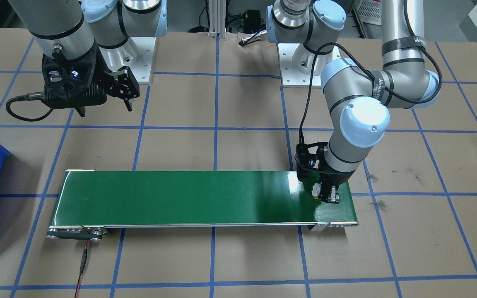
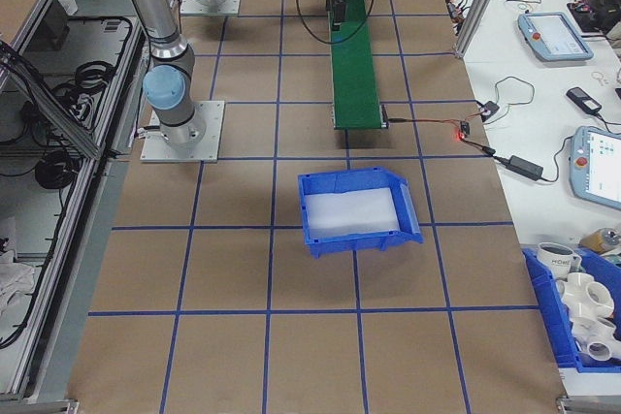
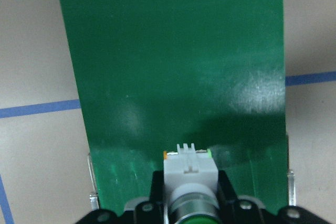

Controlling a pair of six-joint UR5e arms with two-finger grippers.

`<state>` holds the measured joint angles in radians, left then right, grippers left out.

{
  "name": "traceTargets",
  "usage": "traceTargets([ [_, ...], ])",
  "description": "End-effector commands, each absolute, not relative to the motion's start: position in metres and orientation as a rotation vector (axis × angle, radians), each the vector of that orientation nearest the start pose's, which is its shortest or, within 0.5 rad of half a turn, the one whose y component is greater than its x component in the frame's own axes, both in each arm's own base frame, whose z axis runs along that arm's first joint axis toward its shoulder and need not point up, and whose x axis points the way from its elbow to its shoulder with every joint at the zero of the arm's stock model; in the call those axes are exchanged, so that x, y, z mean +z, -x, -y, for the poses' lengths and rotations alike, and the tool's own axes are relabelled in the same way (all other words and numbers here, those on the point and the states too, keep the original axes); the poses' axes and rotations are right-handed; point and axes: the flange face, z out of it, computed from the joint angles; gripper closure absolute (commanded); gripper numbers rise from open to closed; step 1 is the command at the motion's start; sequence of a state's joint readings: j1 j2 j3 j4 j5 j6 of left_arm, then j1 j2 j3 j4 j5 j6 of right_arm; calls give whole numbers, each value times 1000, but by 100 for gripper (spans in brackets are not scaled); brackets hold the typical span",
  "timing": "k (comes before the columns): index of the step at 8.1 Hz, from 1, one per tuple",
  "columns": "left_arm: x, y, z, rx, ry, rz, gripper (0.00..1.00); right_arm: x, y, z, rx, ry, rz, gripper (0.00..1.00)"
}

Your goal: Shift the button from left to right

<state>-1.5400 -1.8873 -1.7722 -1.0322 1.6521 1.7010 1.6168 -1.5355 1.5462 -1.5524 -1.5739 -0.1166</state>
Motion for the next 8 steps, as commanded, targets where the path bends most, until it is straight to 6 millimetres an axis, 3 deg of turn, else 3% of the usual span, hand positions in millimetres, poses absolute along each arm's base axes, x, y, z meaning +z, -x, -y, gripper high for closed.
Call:
traceTargets([
  [1, 269, 108, 577, -106, 2386, 2154, 44, 480, -156, 497, 53, 246, -3133, 0],
  [2, 269, 108, 577, -104, 2383, 2155, 21, 480, -156, 497, 53, 246, -3134, 0],
  [3, 269, 108, 577, -107, 2383, 2155, 8, 480, -156, 497, 53, 246, -3134, 0],
  [4, 270, 108, 576, -112, 2381, 2155, 1, 480, -156, 497, 56, 246, -3133, 0],
  [7, 271, 107, 577, -111, 2380, 2162, 0, 480, -156, 496, 58, 246, -3133, 0],
  [8, 282, 108, 576, -89, 2377, 2185, 0, 480, -156, 496, 58, 253, -3133, 0],
])
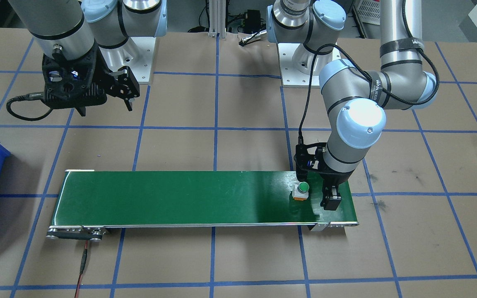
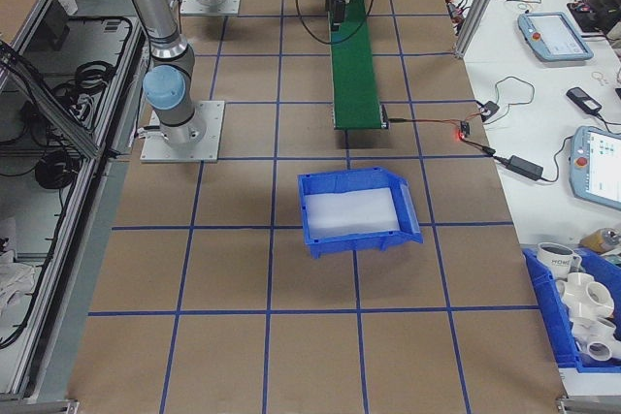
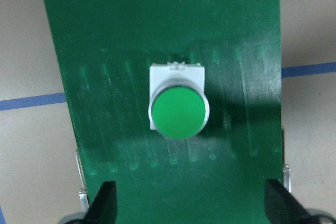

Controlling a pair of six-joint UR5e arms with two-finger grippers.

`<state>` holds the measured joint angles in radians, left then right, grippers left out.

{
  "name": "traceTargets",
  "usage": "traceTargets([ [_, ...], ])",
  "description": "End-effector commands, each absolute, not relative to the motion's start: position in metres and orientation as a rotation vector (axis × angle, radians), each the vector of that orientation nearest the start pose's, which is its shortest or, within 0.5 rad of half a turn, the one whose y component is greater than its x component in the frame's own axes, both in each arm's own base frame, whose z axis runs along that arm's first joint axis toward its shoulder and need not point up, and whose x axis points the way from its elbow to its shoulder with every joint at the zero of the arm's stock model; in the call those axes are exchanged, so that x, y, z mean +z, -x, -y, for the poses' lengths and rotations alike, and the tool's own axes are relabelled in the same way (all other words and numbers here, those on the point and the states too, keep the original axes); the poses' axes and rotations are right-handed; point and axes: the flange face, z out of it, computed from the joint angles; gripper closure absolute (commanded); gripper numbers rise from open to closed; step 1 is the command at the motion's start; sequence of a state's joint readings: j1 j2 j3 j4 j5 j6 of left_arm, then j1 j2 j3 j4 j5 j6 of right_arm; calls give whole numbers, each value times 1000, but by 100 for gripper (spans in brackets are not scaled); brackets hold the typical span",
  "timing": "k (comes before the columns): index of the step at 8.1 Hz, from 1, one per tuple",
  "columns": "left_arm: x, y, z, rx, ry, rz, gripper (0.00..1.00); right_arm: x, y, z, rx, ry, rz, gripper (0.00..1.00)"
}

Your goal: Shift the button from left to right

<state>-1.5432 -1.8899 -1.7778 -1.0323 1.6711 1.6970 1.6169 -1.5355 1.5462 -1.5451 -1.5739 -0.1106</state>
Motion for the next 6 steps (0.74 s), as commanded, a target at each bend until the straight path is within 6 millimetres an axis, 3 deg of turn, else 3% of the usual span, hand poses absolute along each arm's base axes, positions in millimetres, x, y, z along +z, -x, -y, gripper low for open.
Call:
traceTargets([
  [1, 289, 107, 571, -102, 2288, 2257, 0, 480, -155, 497, 49, 253, -3134, 0],
  [2, 293, 104, 562, -150, 2138, 2352, 0, 479, -155, 497, 67, 253, -3132, 0],
  [4, 327, 104, 545, -123, 1736, 2690, 0, 481, -155, 499, 34, 231, -3134, 0],
  [6, 345, 100, 535, -110, 1364, 2903, 0, 478, -155, 500, 48, 236, -3134, 0],
])
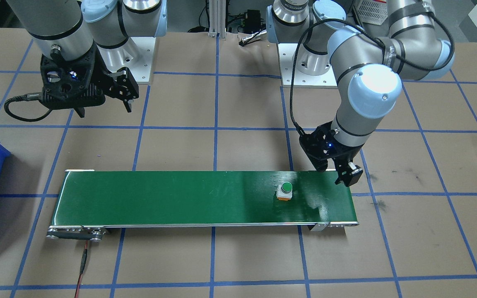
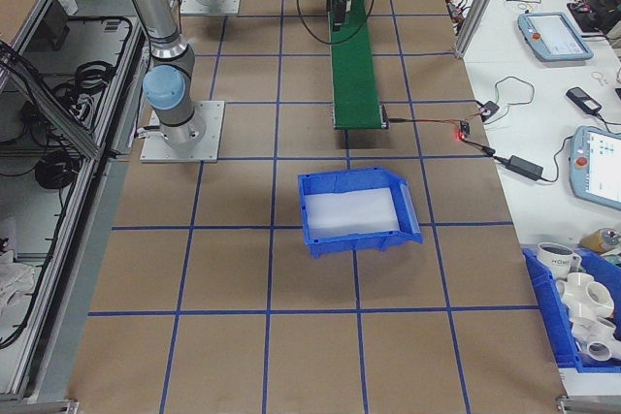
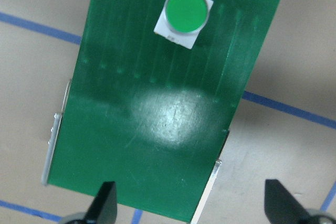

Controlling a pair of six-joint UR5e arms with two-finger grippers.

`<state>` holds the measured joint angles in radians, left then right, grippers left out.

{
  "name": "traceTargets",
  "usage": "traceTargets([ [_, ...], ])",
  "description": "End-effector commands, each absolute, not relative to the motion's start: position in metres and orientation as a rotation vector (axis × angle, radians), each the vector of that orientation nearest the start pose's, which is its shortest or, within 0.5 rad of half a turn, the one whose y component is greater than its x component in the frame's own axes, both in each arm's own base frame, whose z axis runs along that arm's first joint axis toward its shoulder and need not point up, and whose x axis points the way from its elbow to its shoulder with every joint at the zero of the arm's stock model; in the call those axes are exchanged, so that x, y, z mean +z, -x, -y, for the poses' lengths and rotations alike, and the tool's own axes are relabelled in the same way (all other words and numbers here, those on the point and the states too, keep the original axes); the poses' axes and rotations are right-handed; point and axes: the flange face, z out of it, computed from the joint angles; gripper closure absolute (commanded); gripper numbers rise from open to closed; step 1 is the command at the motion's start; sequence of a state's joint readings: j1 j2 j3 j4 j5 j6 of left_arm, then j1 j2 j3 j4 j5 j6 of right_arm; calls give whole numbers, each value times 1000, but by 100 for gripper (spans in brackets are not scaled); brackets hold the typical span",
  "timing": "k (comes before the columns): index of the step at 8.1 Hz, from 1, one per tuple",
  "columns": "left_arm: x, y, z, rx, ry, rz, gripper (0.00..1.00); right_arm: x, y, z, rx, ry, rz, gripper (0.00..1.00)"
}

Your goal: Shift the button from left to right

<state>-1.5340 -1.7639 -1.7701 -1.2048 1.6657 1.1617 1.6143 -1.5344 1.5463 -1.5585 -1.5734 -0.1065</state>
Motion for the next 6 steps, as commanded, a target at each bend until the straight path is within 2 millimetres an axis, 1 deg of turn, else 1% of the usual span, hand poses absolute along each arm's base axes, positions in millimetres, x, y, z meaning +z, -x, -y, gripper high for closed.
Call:
traceTargets([
  [1, 361, 97, 528, 71, -1022, -2886, 0, 476, -157, 501, 53, 243, -3128, 0],
  [2, 366, 98, 523, 76, -728, -2972, 0, 474, -160, 500, 58, 245, -3130, 0],
  [3, 373, 100, 517, 120, -525, -3033, 0, 477, -160, 504, 8, 248, -3130, 0],
  [4, 392, 102, 519, 111, -198, -3089, 0, 475, -158, 504, 20, 241, -3140, 0],
  [5, 418, 108, 528, 51, 57, -3132, 0, 477, -159, 503, 15, 241, -3135, 0],
  [6, 438, 110, 534, 82, 101, -3138, 0, 476, -159, 504, 17, 246, -3136, 0],
])
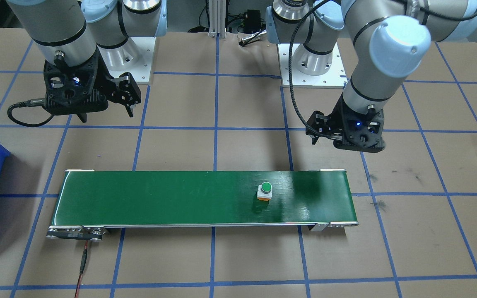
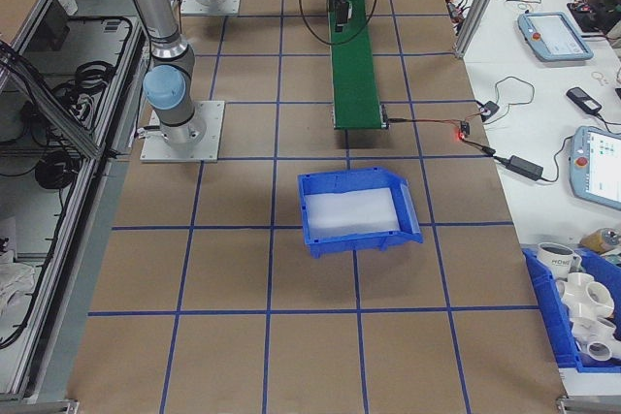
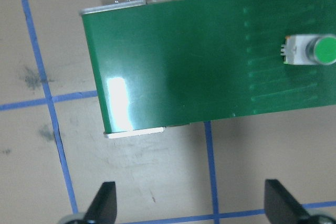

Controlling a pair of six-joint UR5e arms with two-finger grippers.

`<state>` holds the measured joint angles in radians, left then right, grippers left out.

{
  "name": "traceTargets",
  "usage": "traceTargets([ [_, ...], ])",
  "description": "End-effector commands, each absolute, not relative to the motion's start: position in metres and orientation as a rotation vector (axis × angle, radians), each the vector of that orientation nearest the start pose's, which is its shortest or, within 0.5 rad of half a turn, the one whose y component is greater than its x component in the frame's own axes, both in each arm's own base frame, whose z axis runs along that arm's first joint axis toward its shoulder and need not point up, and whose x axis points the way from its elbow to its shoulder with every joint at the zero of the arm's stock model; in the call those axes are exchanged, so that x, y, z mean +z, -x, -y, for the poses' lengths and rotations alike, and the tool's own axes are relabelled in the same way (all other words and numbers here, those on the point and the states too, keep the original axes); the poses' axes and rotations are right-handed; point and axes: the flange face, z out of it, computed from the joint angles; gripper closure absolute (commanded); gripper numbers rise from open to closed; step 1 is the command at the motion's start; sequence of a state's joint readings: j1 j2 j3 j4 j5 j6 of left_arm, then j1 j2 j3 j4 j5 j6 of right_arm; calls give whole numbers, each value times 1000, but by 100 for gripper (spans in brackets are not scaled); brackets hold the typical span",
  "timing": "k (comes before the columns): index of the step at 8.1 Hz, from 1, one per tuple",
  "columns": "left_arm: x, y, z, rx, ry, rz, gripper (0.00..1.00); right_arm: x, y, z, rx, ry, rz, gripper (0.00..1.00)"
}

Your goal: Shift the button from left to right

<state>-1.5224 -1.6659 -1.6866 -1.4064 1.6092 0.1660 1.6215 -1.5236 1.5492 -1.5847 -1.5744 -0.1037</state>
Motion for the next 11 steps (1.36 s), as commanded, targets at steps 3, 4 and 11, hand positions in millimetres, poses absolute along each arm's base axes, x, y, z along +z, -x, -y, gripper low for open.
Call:
traceTargets([
  [3, 502, 110, 541, 87, 103, -3138, 0, 476, -153, 513, -38, 249, -3143, 0],
  [4, 511, 113, 537, 72, 101, -3138, 0, 475, -153, 511, -17, 248, -3138, 0],
  [11, 571, 153, 497, -123, -1, -3117, 0, 478, -136, 520, -70, 217, -3133, 0],
])
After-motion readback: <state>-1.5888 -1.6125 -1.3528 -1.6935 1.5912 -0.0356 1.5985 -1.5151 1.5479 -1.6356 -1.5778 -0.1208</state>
